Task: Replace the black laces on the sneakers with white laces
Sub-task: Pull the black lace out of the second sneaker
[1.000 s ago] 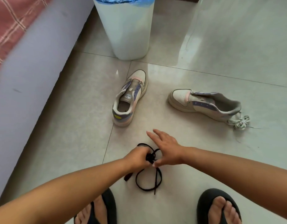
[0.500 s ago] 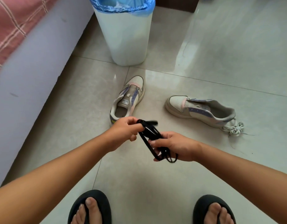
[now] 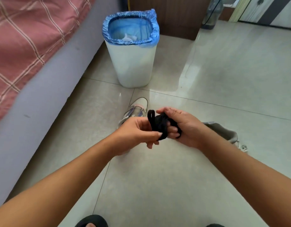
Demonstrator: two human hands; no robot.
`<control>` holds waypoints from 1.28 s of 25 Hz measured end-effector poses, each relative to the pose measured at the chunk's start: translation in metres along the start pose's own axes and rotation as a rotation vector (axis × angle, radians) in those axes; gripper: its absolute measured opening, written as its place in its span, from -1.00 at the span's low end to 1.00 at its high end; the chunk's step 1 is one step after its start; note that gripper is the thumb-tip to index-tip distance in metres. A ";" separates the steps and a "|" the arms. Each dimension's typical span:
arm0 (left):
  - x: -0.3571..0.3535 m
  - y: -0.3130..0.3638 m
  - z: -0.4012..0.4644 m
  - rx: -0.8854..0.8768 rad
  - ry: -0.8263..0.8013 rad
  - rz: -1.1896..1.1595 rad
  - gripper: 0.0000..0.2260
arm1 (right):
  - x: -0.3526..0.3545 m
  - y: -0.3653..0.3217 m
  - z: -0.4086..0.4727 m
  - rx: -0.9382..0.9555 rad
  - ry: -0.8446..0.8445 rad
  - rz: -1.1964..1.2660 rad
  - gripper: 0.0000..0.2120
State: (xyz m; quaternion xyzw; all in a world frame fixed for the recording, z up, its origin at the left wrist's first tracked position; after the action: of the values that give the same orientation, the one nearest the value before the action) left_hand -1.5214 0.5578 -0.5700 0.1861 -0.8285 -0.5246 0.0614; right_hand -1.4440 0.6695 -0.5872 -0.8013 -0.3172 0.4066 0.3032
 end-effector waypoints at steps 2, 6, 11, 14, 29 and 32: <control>0.000 0.013 0.009 -0.106 0.207 -0.222 -0.89 | -0.018 0.012 0.013 0.032 0.140 0.232 -0.82; 0.019 0.023 0.026 -0.270 0.579 0.078 -0.92 | -0.037 0.009 0.020 0.095 0.264 0.088 -0.79; 0.046 0.051 0.033 -0.475 0.563 0.485 -0.91 | -0.044 -0.035 0.013 -0.014 0.164 0.082 -0.81; 0.049 0.068 0.045 -0.721 0.536 1.006 -0.84 | -0.057 -0.061 0.036 -0.093 0.088 0.182 -0.72; 0.101 -0.073 0.061 -0.498 0.247 1.111 -0.87 | -0.080 -0.214 0.220 0.190 0.251 -2.045 -0.73; 0.097 -0.080 0.056 -0.260 0.288 1.233 -0.62 | -0.066 -0.217 0.190 0.375 0.325 -1.819 -0.72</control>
State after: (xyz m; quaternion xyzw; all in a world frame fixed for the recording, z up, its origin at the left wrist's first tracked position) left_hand -1.6083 0.5387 -0.6757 -0.2646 -0.6965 -0.4588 0.4841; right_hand -1.6926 0.7965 -0.4875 -0.2312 -0.7043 -0.0585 0.6686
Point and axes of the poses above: each hand's wrist, its own z-axis towards the middle knuckle, its own x-axis out of the back of the hand, y = z × x, the point moved 4 cm from there along z, towards the middle knuckle, and after that the axes turned 4 degrees about x, right-handed, at the moved point
